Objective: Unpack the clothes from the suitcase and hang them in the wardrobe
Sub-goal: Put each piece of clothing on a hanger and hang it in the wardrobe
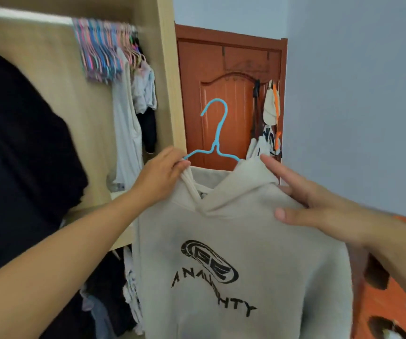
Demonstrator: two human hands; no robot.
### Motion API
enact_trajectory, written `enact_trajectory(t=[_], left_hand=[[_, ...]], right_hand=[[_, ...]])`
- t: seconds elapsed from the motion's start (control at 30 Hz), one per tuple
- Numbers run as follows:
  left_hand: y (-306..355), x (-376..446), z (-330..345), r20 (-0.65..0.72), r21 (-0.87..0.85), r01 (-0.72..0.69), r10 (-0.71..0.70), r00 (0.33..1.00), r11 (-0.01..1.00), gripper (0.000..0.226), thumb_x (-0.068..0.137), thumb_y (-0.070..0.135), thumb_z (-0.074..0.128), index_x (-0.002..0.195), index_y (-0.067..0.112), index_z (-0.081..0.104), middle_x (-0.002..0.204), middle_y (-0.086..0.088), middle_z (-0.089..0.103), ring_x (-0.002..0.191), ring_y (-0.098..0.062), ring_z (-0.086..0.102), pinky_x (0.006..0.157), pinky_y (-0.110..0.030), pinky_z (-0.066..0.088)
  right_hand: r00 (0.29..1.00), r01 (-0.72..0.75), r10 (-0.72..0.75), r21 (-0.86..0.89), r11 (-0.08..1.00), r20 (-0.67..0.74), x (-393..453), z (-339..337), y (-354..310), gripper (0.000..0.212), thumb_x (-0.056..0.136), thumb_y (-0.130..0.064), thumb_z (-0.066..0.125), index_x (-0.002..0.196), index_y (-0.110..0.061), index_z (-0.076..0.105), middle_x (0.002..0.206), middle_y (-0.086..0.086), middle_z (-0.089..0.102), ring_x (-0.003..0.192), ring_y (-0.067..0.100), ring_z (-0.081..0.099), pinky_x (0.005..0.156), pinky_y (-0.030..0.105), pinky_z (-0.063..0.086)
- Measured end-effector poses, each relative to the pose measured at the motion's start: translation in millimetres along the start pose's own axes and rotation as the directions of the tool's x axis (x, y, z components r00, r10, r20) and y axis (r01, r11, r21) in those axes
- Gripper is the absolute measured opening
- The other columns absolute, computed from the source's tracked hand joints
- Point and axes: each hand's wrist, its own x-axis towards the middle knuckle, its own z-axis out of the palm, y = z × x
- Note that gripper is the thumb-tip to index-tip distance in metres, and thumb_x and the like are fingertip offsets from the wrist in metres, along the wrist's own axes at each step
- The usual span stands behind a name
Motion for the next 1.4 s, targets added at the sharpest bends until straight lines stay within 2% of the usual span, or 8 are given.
enact_trajectory(t=[0.17,0.37,0.57,0.73,0.97,1.17,1.27,1.4], left_hand=[[-41,33,-69,0.001,0.118,0.053,-0.053,0.999,0.992,0.031,0.098,0.050,0.036,0.097,0.026,0.055,0.096,0.004,0.053,0.090,-0.019,0.054,0.079,-0.046,0.048],[-109,73,-149,-0.055,0.370,0.156,-0.146,0.988,0.916,0.023,0.106,0.038,0.043,0.106,0.020,0.057,0.109,-0.001,0.056,0.107,-0.026,0.055,0.074,-0.036,0.038],[-210,123,-262,-0.173,0.597,0.245,-0.177,0.969,0.764,0.043,0.100,0.056,0.022,0.115,0.028,0.051,0.115,-0.005,0.051,0.109,-0.032,0.054,0.077,-0.044,0.050],[-280,108,-338,-0.060,0.705,0.297,-0.364,0.930,0.644,0.044,0.107,0.034,0.036,0.150,0.024,0.036,0.152,-0.015,0.030,0.134,-0.043,0.032,0.103,-0.052,0.043],[-404,30,-444,-0.405,0.816,0.375,-0.027,0.914,0.440,0.061,0.091,0.030,0.063,0.149,0.019,0.045,0.141,-0.022,0.044,0.126,-0.042,0.043,0.099,-0.054,0.048],[-468,-5,-479,-0.568,0.764,0.539,-0.027,0.823,0.356,0.071,0.090,0.048,0.044,0.156,0.025,0.035,0.159,-0.025,0.023,0.148,-0.049,0.014,0.116,-0.065,0.022],[-478,-3,-476,-0.605,0.743,0.562,0.006,0.796,0.364,0.071,0.094,0.058,0.036,0.159,0.031,0.025,0.163,-0.021,0.020,0.152,-0.044,0.009,0.116,-0.063,0.020],[-484,-8,-479,-0.590,0.762,0.551,0.015,0.807,0.339,0.072,0.090,0.046,0.038,0.159,0.030,0.025,0.164,-0.018,0.018,0.153,-0.040,0.007,0.117,-0.061,0.023]], right_hand=[[0.996,0.089,-0.088,-0.235,0.968,0.014,68,17,-45,0.059,0.093,-0.013,0.069,0.133,-0.054,0.053,0.137,-0.033,0.052,0.123,-0.008,0.052,0.104,0.020,0.045],[0.988,0.129,-0.119,0.107,0.986,-0.099,171,73,-102,0.086,0.082,0.026,0.037,0.126,-0.043,0.066,0.125,-0.019,0.067,0.102,0.008,0.070,0.089,0.033,0.058],[0.961,0.255,-0.272,0.532,0.807,-0.048,290,137,-196,0.083,0.051,0.008,0.040,0.114,-0.033,0.074,0.112,0.000,0.075,0.094,0.025,0.074,0.061,0.028,0.060],[0.944,0.329,-0.281,0.439,0.836,-0.172,396,184,-215,0.084,0.062,0.011,0.041,0.123,-0.039,0.068,0.126,-0.007,0.058,0.088,0.013,0.071,0.052,0.022,0.055],[0.917,0.339,-0.226,0.344,0.876,-0.329,534,183,-265,0.085,0.055,0.002,0.049,0.123,-0.047,0.066,0.139,0.010,0.047,0.114,0.037,0.060,0.077,0.034,0.056],[0.925,0.314,-0.225,0.283,0.906,-0.307,660,205,-306,0.088,0.071,0.017,0.029,0.139,-0.032,0.055,0.131,0.015,0.051,0.104,0.036,0.059,0.070,0.032,0.054],[0.932,0.282,-0.197,0.266,0.922,-0.305,717,222,-316,0.084,0.076,0.020,0.025,0.143,-0.024,0.051,0.122,0.013,0.050,0.085,0.029,0.055,0.062,0.029,0.048],[0.924,0.269,-0.189,0.215,0.939,-0.333,782,224,-329,0.086,0.072,0.022,0.025,0.141,-0.022,0.053,0.130,0.016,0.049,0.096,0.036,0.057,0.071,0.035,0.053]])
